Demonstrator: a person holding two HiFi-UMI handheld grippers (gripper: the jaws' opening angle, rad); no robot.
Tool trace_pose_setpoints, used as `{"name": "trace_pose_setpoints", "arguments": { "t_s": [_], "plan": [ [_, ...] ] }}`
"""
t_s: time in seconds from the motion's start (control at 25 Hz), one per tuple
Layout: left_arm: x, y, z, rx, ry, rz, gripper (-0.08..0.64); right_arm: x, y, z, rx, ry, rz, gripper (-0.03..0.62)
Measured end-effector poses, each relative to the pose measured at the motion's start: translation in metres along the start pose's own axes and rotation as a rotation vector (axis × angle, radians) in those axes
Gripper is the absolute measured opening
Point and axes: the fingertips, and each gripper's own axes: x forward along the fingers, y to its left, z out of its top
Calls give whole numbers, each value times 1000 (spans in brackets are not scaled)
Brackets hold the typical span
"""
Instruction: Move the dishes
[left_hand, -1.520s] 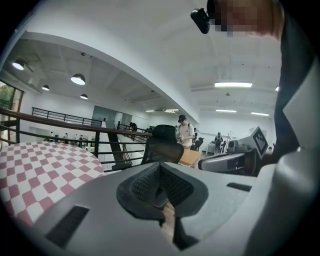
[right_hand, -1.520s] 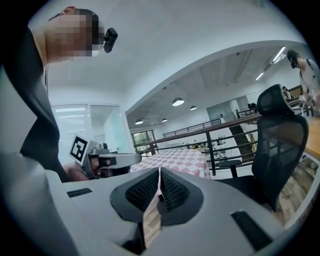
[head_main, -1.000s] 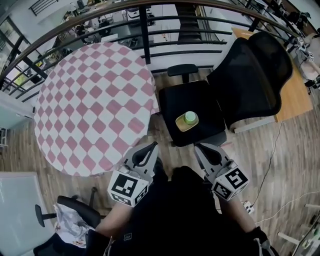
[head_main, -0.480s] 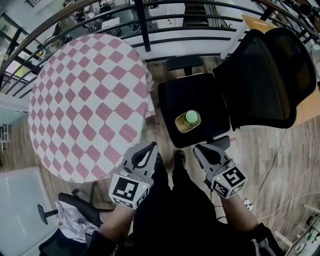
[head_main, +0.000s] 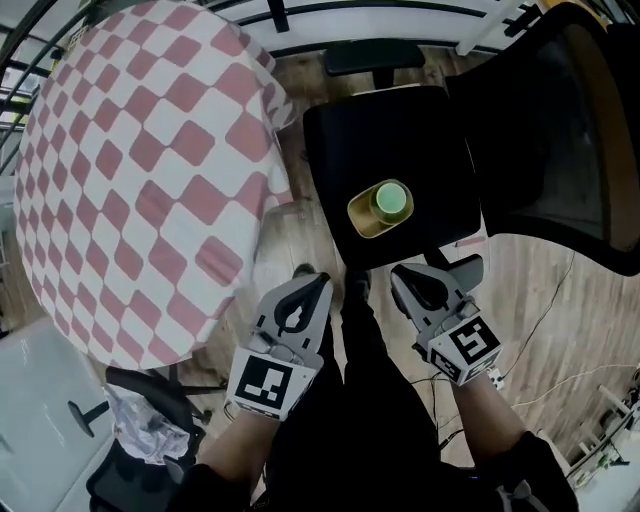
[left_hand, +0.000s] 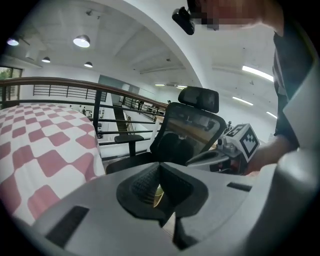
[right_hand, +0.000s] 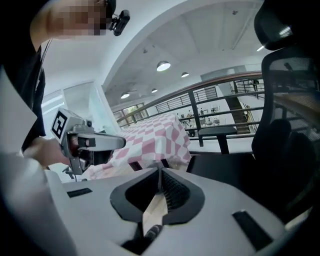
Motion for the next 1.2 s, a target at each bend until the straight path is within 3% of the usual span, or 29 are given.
{"name": "trace_pose_setpoints", "arguments": {
  "t_s": [0.44,0.56,0.8,1.0,1.2],
  "plan": [
    [82,43,-100,-14,104,6,6,68,-75,-65,-148,154,-22,23],
    [95,51,-113,-37,91,30,5,85,-89,-83,-194,210,-10,23],
    [121,38,-137,33,109,-45,5,105,-110,-116,-298,314,43,25],
    [137,45,-165,24,125,-52,5,129,-133,-144,-398,403,18,94],
    [135,53,-178,9,141,-41,6,150,-156,-167,-488,532,-42,94]
  ]
}}
